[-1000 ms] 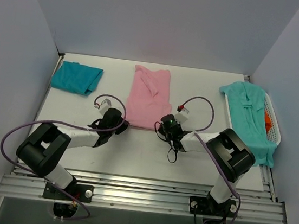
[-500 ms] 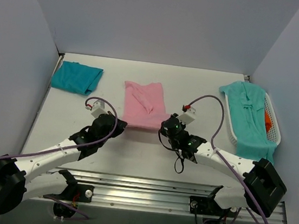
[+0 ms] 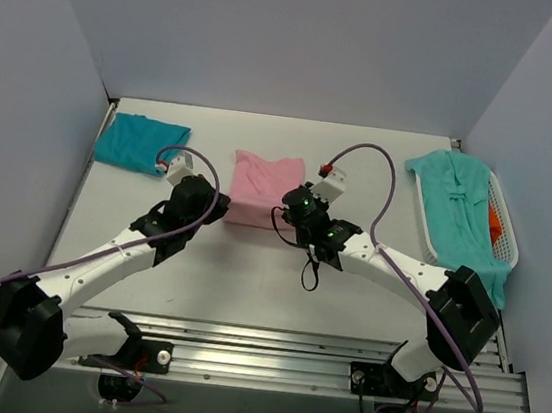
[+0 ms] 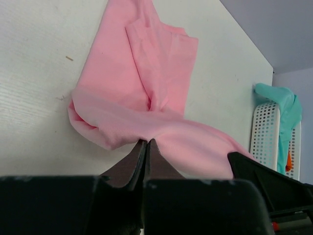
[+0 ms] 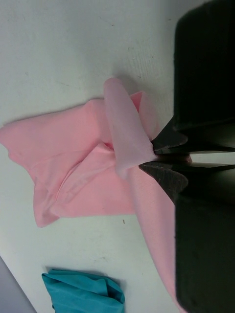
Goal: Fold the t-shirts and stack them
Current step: Fold the long partially folded tshirt into a neat square
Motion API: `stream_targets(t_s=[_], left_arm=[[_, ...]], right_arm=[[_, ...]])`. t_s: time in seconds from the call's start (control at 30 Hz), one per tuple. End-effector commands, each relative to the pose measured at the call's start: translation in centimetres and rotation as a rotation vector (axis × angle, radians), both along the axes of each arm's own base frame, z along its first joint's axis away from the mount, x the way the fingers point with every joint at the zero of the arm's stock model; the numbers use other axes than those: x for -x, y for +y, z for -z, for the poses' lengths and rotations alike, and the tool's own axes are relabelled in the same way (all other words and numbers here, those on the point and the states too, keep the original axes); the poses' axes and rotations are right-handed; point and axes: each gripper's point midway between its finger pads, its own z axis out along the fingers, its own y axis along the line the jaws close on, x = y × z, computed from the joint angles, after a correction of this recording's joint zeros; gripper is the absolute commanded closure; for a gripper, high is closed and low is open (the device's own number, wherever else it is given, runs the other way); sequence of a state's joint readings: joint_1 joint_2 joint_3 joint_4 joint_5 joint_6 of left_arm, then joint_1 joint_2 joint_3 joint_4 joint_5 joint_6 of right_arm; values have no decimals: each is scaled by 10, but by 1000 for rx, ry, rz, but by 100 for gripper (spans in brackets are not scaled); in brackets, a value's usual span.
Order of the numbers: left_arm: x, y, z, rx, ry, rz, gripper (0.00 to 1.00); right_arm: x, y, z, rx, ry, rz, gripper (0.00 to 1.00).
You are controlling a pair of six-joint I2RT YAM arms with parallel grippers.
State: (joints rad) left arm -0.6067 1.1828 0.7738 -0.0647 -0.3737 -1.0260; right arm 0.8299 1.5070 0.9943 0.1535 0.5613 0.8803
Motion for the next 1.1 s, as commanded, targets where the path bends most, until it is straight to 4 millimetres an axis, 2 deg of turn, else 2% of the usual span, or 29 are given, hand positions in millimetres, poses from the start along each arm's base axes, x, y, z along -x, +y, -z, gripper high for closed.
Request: stream_targets(t_s=[0.0, 0.07, 0.13, 0.17, 0.23, 0.27, 0.3, 0.33, 0.37, 0.4, 0.43, 0.47, 0.5, 0.53, 0.57, 0.6, 0.63, 0.67, 0.7, 0.77, 0.8, 0.83, 0.87, 0.9, 0.93, 0.97, 1.0, 1.03, 1.07], left_arm=[[-23, 2, -23, -7, -38, 16, 98], [-36, 7, -19, -11, -25, 14, 98], [-48, 9, -25, -8, -35, 14, 98], [-55, 12, -18, -19, -16, 14, 98], [-69, 12, -27, -30, -34, 11, 98], [-76, 10, -18, -38, -12, 22, 98], [-85, 15, -18, -35, -13, 15, 98], [-97, 14, -28, -26, -34, 16, 98], [-112, 14, -16, -31, -22, 18, 98], [-128, 19, -17, -20, -31, 19, 98], [-152, 18, -42, -6, -87, 25, 98], [-177, 16, -9, -21, -31, 40, 93], [-198, 18, -10, 7, -34, 89, 85], [-219, 14, -3, -7, -36, 141, 68], [-264, 6, -1, 0, -57, 163, 17], [-274, 10, 13, 16, 9, 199, 5], [-306, 6, 10, 35, -23, 216, 5], [-314, 7, 8, 43, -24, 222, 6], [-316, 6, 8, 27, -16, 244, 6], [-319, 11, -8, 5, -47, 244, 6], [-319, 13, -17, -4, -81, 237, 6], [-314, 20, -47, 1, -139, 220, 6], [-310, 22, -55, 7, -162, 214, 6], [-303, 26, -43, 8, -157, 206, 6], [-298, 32, -47, -1, -161, 175, 6], [-288, 37, -71, -7, -191, 156, 6], [-275, 42, -53, -22, -127, 143, 6], [-261, 47, -72, -23, -136, 120, 6], [-252, 54, -72, -36, -120, 72, 6]], right_arm=[[-18, -5, -11, 40, -20, 39, 100], [-27, -3, -11, 39, -19, 39, 100], [-38, -4, -7, 41, -11, 44, 100], [-44, -2, -10, 34, -18, 43, 100], [-58, -6, -2, 35, 1, 51, 100], [-65, -6, -3, 33, 0, 51, 100], [-75, -3, -9, 18, -10, 53, 100], [-90, -10, 3, 28, 8, 72, 100], [-100, -9, 6, 21, 15, 68, 100], [-120, -6, -11, -4, -19, 84, 100], [-142, -19, 14, 22, 20, 123, 100], [-157, -15, 17, -1, 34, 103, 100], [-176, -14, 54, 23, 89, 102, 95], [-211, -4, 21, -29, 19, 94, 78], [-234, -9, 20, -43, 13, 80, 3], [-260, -9, 21, -21, 23, 92, 0], [-270, -26, 24, -2, 48, 146, 0], [-275, -29, 23, 5, 47, 157, 0], [-278, -30, 9, -4, 15, 151, 0], [-265, -37, 9, 11, 14, 163, 0], [-264, -41, -43, -37, -113, 174, 0], [-245, -48, -13, -6, -72, 174, 0], [-239, -53, -18, -13, -91, 179, 0], [-232, -57, -49, -50, -155, 184, 0], [-225, -60, -50, -50, -153, 186, 0], [-217, -64, -42, -33, -133, 187, 0], [-210, -66, -53, -35, -141, 186, 0], [-204, -68, -54, -27, -139, 190, 0], [-194, -72, -54, -21, -133, 193, 0]])
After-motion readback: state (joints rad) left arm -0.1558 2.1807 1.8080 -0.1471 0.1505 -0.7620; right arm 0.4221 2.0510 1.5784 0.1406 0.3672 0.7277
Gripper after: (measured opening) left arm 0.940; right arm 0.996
